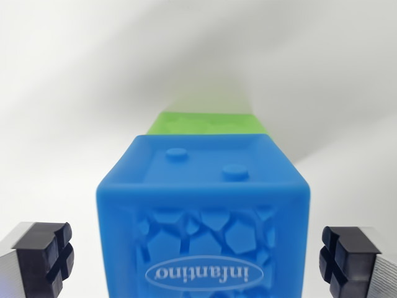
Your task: Stack cube
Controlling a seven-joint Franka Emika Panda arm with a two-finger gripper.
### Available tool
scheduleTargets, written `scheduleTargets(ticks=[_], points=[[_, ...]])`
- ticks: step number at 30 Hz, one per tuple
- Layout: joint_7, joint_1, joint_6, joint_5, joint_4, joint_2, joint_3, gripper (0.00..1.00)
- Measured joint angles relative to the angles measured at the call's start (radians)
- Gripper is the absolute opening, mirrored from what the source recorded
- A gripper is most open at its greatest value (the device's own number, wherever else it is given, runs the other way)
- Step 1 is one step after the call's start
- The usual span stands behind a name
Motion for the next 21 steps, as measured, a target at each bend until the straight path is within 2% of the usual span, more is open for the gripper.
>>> scheduleTargets(ticks=[21], points=[[0.001, 0.000, -0.143, -0.003, -0.008, -0.152, -0.001, 1.00]])
